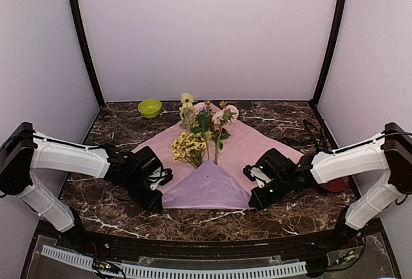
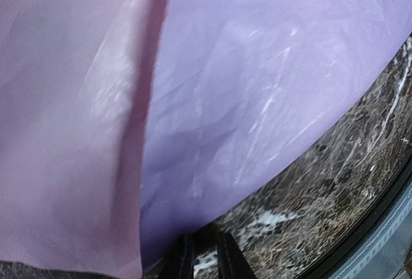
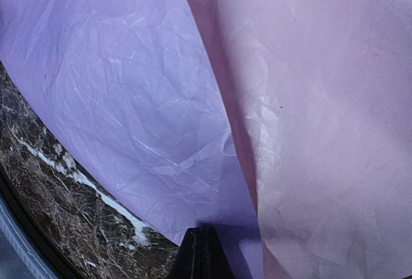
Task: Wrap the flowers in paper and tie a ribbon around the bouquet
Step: Press the fold line of the 1/4-folded wrapping paper.
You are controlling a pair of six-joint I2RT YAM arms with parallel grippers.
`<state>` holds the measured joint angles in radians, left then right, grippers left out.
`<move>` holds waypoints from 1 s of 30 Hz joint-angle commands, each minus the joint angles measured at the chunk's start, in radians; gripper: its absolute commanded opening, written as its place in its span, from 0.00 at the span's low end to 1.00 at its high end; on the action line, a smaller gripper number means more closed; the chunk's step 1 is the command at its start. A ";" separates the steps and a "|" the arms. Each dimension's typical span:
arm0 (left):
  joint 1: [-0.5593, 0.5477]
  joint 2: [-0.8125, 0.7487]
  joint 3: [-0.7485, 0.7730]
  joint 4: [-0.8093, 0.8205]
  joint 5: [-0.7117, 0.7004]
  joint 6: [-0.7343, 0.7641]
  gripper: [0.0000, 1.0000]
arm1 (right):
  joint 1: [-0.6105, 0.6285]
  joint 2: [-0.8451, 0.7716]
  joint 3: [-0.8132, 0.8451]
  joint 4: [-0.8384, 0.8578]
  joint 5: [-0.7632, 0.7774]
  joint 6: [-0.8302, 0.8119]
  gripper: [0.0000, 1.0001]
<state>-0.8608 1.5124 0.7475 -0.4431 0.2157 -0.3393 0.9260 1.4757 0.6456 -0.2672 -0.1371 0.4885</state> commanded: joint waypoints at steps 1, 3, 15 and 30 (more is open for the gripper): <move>0.011 -0.073 -0.038 -0.157 -0.078 -0.074 0.17 | -0.004 0.042 -0.024 -0.130 0.024 0.003 0.00; 0.022 -0.104 -0.035 -0.169 -0.079 -0.085 0.20 | -0.004 0.039 -0.025 -0.131 0.024 0.002 0.00; -0.020 -0.053 0.201 -0.076 0.130 0.038 0.12 | 0.000 0.021 0.037 -0.156 0.024 -0.003 0.00; 0.021 0.077 0.012 0.038 0.159 0.007 0.08 | 0.020 -0.028 0.077 -0.136 -0.050 -0.030 0.00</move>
<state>-0.8444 1.6058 0.8108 -0.4313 0.3756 -0.3233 0.9382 1.4807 0.6899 -0.3752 -0.1673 0.4839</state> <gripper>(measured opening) 0.075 0.004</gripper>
